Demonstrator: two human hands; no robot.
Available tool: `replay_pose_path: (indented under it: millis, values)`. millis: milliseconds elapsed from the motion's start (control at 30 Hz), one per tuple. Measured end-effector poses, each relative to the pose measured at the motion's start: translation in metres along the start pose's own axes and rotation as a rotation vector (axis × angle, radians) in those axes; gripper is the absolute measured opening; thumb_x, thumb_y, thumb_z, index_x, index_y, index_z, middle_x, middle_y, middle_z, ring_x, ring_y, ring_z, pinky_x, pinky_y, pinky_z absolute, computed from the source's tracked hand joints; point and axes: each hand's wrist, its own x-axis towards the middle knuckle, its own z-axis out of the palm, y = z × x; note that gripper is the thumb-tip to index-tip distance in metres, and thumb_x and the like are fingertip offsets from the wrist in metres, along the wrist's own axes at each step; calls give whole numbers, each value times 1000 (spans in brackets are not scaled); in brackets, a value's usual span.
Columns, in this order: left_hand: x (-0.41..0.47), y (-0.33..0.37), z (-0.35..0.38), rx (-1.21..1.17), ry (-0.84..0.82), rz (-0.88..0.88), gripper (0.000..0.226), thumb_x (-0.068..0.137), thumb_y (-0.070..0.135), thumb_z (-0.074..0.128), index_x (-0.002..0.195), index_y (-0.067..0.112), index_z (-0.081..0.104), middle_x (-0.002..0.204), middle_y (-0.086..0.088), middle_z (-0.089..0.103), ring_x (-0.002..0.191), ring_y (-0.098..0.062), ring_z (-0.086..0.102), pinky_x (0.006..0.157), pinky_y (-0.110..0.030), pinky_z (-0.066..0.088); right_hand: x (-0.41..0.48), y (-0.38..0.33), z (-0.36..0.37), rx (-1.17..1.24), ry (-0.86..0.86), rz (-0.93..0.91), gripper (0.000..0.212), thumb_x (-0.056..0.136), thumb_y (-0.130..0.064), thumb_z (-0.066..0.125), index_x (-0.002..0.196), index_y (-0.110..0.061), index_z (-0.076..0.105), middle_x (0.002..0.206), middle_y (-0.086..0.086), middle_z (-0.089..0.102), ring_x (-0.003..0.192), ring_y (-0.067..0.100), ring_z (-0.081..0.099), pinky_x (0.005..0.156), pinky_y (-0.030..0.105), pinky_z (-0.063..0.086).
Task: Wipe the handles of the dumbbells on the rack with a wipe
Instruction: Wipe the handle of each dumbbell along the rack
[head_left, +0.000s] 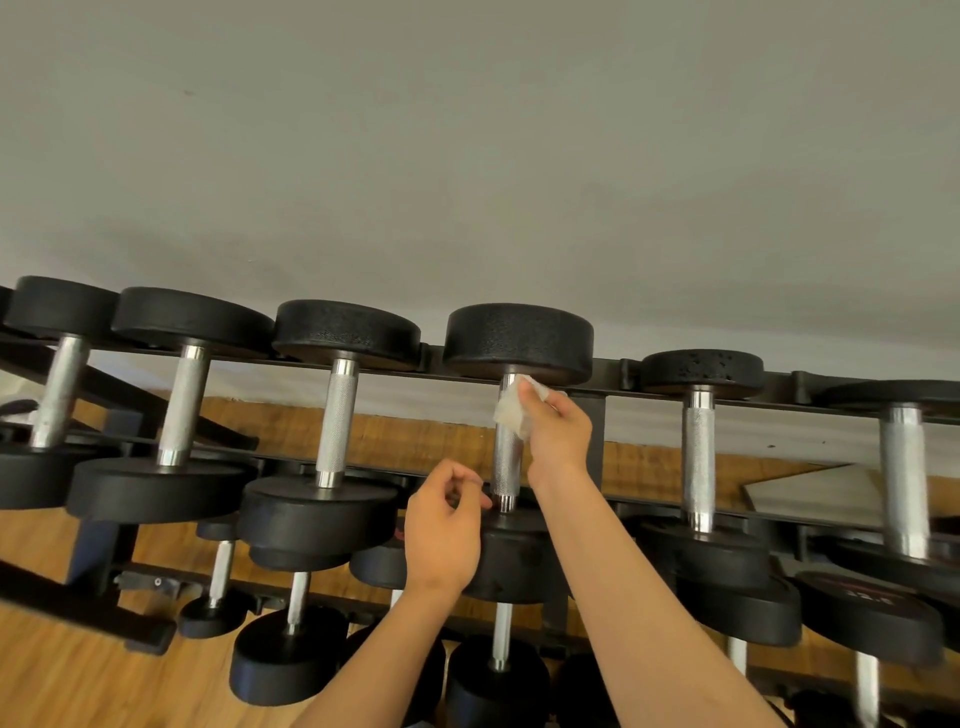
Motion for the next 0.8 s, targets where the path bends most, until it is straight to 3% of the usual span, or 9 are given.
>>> replay_pose_path:
  millis: [100, 200, 300, 433, 533, 667, 800]
  values:
    - [0, -1, -1, 1, 1, 5, 18, 93, 6, 54, 80, 16, 61, 67, 3, 66, 68, -5, 63, 67, -12, 46, -1, 1, -2, 32, 18, -12, 9, 85, -17, 72, 86, -21, 64, 91, -5, 63, 89, 13, 60, 64, 19, 45]
    - [-1, 1, 0, -5, -3, 1, 17, 94, 7, 53, 81, 15, 61, 68, 2, 66, 68, -5, 63, 68, -12, 46, 0, -3, -1, 8, -46, 14, 22, 83, -20, 74, 102, -16, 64, 99, -2, 65, 88, 10, 60, 63, 18, 43]
    - [-1, 2, 0, 1, -6, 0, 17, 94, 8, 53, 81, 16, 61, 68, 1, 66, 68, -4, 63, 69, -13, 46, 3, -7, -7, -139, -125, -24, 27, 82, -20, 75, 106, -13, 63, 108, 1, 66, 94, 11, 61, 63, 17, 42]
    - [-1, 2, 0, -15, -3, -9, 18, 94, 6, 53, 80, 15, 61, 67, 1, 66, 68, -4, 63, 67, -10, 45, 3, -8, -28, -379, -252, -66, 26, 84, -20, 73, 107, -12, 61, 105, 0, 65, 86, 4, 58, 59, 13, 41]
    - [-1, 3, 0, -5, -1, 2, 18, 94, 6, 53, 80, 15, 61, 67, 1, 66, 68, -4, 63, 67, -10, 45, 1, -3, -35, -436, -344, -57, 26, 84, -19, 73, 105, -13, 60, 100, -3, 65, 84, 3, 59, 58, 12, 44]
    - [-1, 2, 0, 0, -6, 1, 18, 94, 7, 53, 80, 15, 61, 68, 1, 66, 68, -4, 63, 68, -12, 46, 2, -3, -29, -465, -342, -69, 25, 84, -25, 73, 103, -16, 58, 102, -4, 62, 85, 3, 58, 62, 14, 44]
    - [-1, 1, 0, -7, -6, 2, 18, 94, 7, 53, 80, 15, 61, 68, 1, 66, 68, -6, 63, 68, -13, 47, 0, -1, -40, -666, -453, -34, 37, 79, -21, 78, 109, -9, 59, 104, -1, 64, 83, 2, 59, 56, 9, 44]
